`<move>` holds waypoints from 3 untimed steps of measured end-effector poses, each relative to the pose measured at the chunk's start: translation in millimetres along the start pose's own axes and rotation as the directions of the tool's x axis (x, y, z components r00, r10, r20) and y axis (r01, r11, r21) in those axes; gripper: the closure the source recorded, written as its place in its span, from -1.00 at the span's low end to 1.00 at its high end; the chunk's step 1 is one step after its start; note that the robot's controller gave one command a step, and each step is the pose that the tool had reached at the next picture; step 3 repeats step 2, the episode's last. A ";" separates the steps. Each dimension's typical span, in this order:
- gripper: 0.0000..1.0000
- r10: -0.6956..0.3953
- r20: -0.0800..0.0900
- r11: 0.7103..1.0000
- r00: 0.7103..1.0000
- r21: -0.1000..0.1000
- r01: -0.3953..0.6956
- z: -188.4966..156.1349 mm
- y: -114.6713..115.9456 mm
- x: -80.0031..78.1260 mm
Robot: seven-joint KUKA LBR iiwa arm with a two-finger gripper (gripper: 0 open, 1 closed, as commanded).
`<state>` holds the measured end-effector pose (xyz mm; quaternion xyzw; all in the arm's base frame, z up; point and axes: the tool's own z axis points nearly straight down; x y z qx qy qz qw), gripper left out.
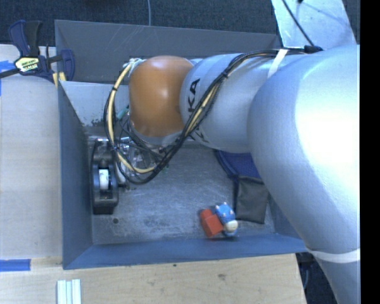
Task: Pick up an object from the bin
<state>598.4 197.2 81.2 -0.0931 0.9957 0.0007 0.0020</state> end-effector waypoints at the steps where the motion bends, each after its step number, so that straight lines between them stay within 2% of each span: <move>1: 1.00 0.012 0.007 1.000 1.000 0.002 -0.012 -110.8 -39.6 17.0; 2: 1.00 -0.055 0.009 0.998 0.998 0.001 0.055 -220.4 -49.9 -13.6; 3: 1.00 -0.055 0.009 0.998 0.998 0.001 0.055 -220.4 -49.9 -13.6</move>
Offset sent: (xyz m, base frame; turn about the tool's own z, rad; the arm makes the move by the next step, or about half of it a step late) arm -0.0125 -0.0403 0.1050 0.0084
